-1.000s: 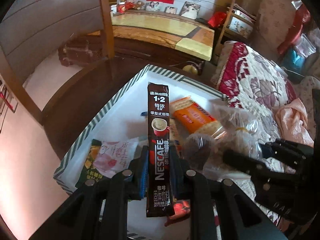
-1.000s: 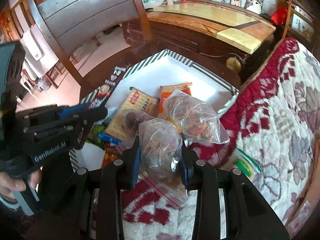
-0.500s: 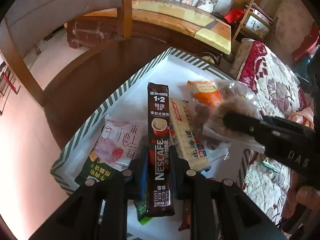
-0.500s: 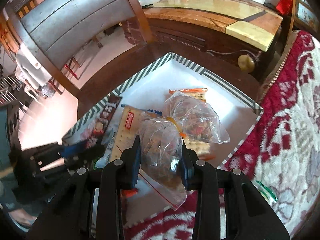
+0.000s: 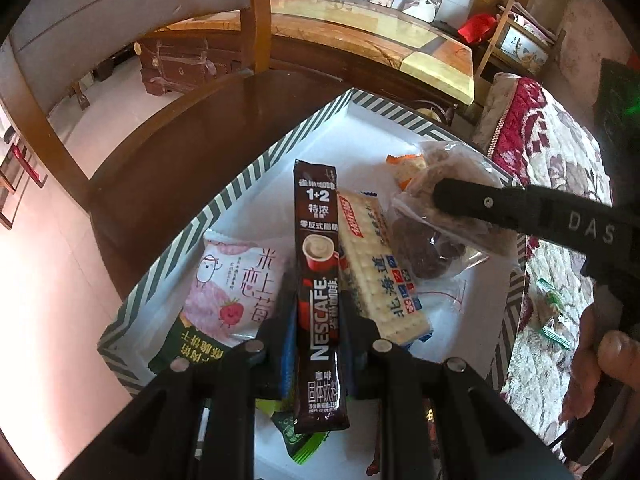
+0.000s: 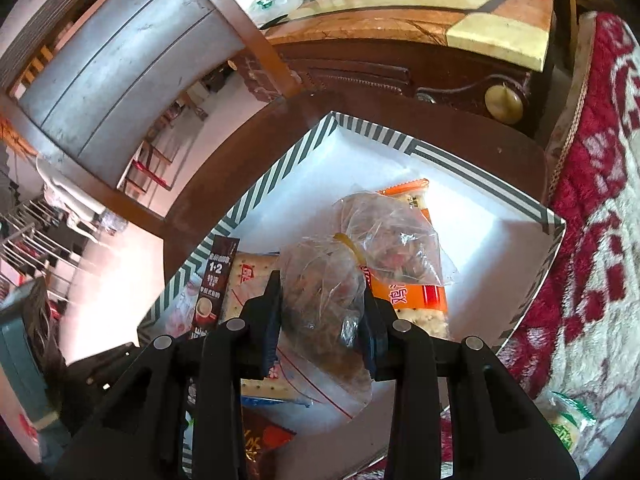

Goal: Organize snacks
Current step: 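Lower both items into the tray and open both tools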

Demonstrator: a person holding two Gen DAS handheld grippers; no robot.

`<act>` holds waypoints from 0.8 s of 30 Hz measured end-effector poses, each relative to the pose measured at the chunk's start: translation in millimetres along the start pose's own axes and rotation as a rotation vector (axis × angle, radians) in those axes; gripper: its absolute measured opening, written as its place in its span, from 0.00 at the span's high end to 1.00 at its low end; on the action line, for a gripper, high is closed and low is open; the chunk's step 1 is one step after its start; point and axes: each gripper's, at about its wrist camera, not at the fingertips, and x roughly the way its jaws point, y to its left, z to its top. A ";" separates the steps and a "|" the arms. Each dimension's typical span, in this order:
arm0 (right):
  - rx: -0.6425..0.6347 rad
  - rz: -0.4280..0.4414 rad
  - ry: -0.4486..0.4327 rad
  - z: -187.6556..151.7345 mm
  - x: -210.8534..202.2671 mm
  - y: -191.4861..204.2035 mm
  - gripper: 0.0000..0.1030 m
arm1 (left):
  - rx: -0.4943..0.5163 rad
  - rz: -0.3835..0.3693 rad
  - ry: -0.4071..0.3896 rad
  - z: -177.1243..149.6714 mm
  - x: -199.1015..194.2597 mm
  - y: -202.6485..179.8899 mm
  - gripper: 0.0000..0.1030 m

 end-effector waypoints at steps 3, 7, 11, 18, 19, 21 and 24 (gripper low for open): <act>0.011 0.004 0.014 -0.9 1.1 -1.7 0.63 | 0.000 0.005 -0.003 -0.1 0.0 -0.5 0.79; 0.041 -0.019 0.037 -4.0 2.6 -4.5 0.50 | 0.001 0.011 -0.005 0.0 0.0 -0.8 0.78; 0.041 -0.034 0.049 -6.6 -1.4 -2.6 0.45 | -0.005 0.020 -0.007 -0.7 0.8 -1.3 0.76; 0.018 -0.056 0.039 -13.3 -14.4 3.9 0.45 | -0.013 0.043 -0.001 -2.9 0.9 -0.3 0.67; 0.013 -0.056 0.036 -15.2 -16.3 4.7 0.45 | -0.016 0.043 -0.001 -3.2 0.2 0.2 0.63; 0.004 -0.064 0.032 -18.1 -19.7 6.2 0.45 | -0.019 0.050 -0.007 -4.7 -2.3 0.5 0.55; -0.003 -0.066 0.025 -23.1 -25.8 7.2 0.45 | -0.015 0.055 -0.025 -6.6 -8.3 0.7 0.45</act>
